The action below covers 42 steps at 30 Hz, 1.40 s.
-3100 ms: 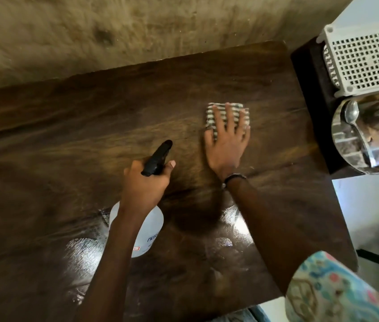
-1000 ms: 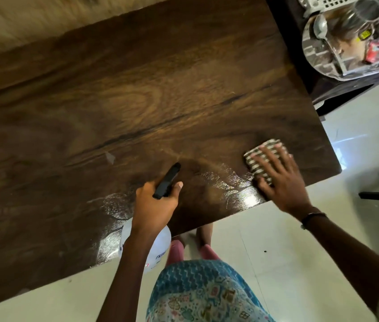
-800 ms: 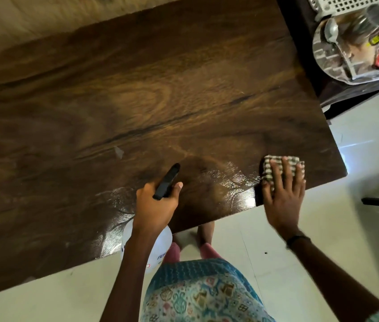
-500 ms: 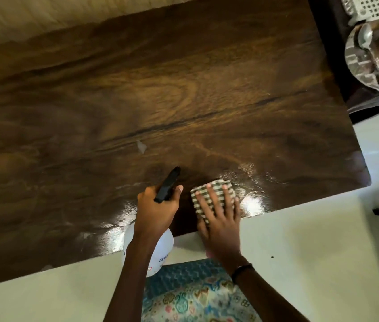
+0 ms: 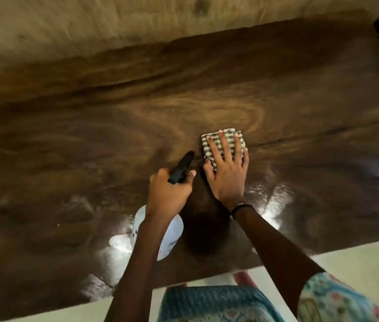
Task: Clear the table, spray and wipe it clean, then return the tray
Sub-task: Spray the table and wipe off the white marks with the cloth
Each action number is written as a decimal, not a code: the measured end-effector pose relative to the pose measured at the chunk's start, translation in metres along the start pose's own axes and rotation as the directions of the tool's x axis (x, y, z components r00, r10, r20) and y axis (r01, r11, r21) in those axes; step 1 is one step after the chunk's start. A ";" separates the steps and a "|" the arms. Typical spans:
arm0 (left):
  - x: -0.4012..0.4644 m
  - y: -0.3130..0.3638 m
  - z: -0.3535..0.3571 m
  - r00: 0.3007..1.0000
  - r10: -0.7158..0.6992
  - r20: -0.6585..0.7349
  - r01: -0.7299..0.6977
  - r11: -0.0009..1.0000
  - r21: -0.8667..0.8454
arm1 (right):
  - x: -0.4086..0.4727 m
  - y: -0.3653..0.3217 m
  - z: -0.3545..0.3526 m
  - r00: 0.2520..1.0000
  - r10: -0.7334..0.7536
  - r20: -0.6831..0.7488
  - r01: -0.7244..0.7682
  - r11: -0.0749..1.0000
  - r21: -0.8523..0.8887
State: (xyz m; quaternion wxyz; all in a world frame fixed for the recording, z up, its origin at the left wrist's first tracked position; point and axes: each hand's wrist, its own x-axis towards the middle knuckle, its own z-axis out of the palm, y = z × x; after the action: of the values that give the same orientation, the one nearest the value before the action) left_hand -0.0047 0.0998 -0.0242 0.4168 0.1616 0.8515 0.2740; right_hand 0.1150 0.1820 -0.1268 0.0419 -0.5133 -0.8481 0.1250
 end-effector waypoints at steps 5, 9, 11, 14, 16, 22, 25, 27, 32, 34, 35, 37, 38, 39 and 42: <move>0.055 0.012 -0.058 0.998 0.051 -0.027 -0.051 0.999 0.000 | 0.071 -0.058 0.013 0.998 0.068 -0.010 -0.068 0.998 0.002; 0.092 0.009 -0.114 0.995 0.064 -0.075 -0.066 0.997 -0.036 | 0.125 -0.113 0.025 0.993 0.120 0.001 -0.120 0.993 0.005; 0.108 0.000 -0.143 0.994 0.055 -0.090 -0.060 0.997 -0.048 | 0.152 -0.148 0.033 0.989 0.143 0.026 -0.143 0.990 -0.003; 0.124 -0.020 -0.183 0.991 0.021 -0.131 -0.037 0.992 -0.122 | 0.182 -0.208 0.045 0.991 0.124 0.056 -0.123 0.992 -0.012; 0.130 -0.037 -0.210 0.985 0.011 -0.170 -0.036 0.989 -0.145 | 0.191 -0.254 0.056 0.995 0.033 0.098 -0.031 0.999 -0.021; 0.125 -0.088 -0.270 0.957 -0.125 -0.262 0.057 0.966 -0.253 | 0.151 -0.379 0.091 0.876 -0.441 0.197 0.451 0.893 -0.004; 0.119 -0.110 -0.284 0.948 -0.155 -0.277 0.073 0.956 -0.285 | 0.100 -0.392 0.103 0.689 -0.675 0.264 0.703 0.711 -0.014; 0.113 -0.121 -0.288 0.947 -0.182 -0.265 0.097 0.948 -0.304 | 0.080 -0.367 0.101 0.574 -0.785 0.232 0.792 0.604 0.088; 0.098 -0.134 -0.284 0.949 -0.204 -0.241 0.113 0.932 -0.343 | 0.114 -0.263 0.072 0.782 -0.613 0.113 0.620 0.783 -0.048; 0.091 -0.140 -0.280 0.947 -0.210 -0.243 0.114 0.926 -0.359 | 0.122 -0.231 0.060 0.930 -0.364 0.054 0.367 0.929 -0.052; 0.086 -0.142 -0.279 0.946 -0.221 -0.239 0.119 0.919 -0.376 | 0.118 -0.219 0.056 0.969 -0.243 0.029 0.244 0.969 -0.037; 0.075 -0.147 -0.276 0.948 -0.233 -0.217 0.132 0.908 -0.398 | 0.097 -0.209 0.055 0.998 -0.064 -0.026 0.063 0.998 -0.029; 0.069 -0.148 -0.274 0.949 -0.233 -0.212 0.133 0.907 -0.400 | 0.081 -0.211 0.057 0.999 -0.005 -0.043 0.004 0.999 -0.032; 0.063 -0.150 -0.273 0.948 -0.236 -0.215 0.133 0.904 -0.407 | 0.064 -0.219 0.061 0.999 0.025 -0.047 -0.027 0.999 -0.032; 0.049 -0.156 -0.271 0.933 -0.270 -0.239 0.146 0.889 -0.433 | 0.017 -0.263 0.072 0.997 -0.082 -0.008 0.082 0.996 -0.023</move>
State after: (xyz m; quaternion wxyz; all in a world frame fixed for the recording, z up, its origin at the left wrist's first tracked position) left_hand -0.2571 -0.0895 -0.0120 0.3379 -0.0647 0.8398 0.4199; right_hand -0.1336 0.0689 -0.1297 0.0448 -0.4792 -0.8695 0.1113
